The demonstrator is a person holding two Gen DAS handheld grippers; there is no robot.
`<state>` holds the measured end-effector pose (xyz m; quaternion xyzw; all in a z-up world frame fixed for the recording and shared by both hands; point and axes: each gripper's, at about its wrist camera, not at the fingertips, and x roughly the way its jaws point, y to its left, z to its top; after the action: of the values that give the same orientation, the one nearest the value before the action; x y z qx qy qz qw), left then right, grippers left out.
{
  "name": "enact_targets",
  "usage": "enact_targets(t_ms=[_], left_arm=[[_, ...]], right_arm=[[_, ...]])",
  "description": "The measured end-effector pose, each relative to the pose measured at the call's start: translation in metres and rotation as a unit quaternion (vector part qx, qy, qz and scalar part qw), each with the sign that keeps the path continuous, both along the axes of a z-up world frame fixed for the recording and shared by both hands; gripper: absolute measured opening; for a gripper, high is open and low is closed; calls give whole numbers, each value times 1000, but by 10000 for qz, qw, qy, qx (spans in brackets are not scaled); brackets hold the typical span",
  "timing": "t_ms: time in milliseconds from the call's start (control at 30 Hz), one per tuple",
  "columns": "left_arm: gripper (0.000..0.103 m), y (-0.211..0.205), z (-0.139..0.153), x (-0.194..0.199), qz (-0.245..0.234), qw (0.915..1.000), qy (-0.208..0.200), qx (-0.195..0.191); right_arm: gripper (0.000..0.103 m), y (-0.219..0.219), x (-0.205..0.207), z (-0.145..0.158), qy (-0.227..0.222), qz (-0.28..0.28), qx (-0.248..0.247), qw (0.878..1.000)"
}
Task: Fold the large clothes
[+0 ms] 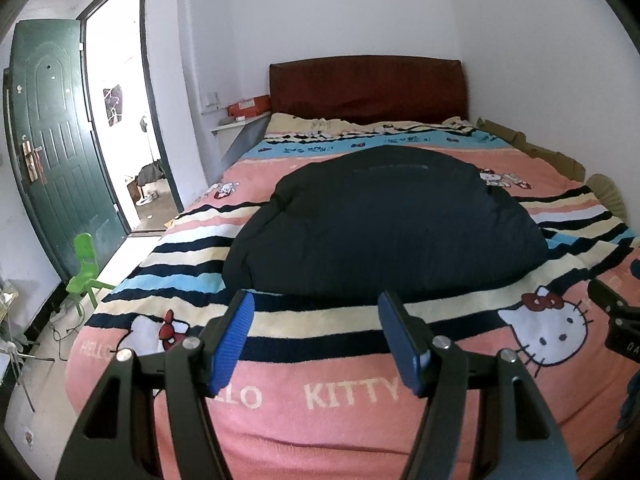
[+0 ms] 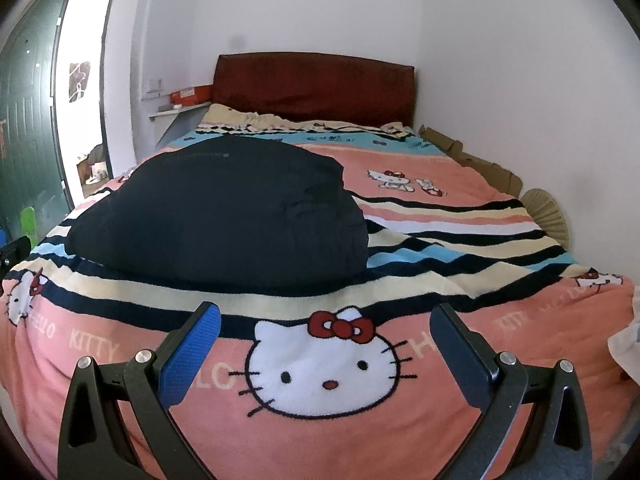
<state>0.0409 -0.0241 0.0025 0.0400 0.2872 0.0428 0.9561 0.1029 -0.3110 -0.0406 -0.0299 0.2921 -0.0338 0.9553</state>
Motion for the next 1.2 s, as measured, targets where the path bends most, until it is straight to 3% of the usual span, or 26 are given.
enact_targets(t_ms=[1200], left_arm=[[63,-5,-22,15,-4,9996,265,101]], right_arm=[[103,-5,15,-23,292,-18,18,9996]])
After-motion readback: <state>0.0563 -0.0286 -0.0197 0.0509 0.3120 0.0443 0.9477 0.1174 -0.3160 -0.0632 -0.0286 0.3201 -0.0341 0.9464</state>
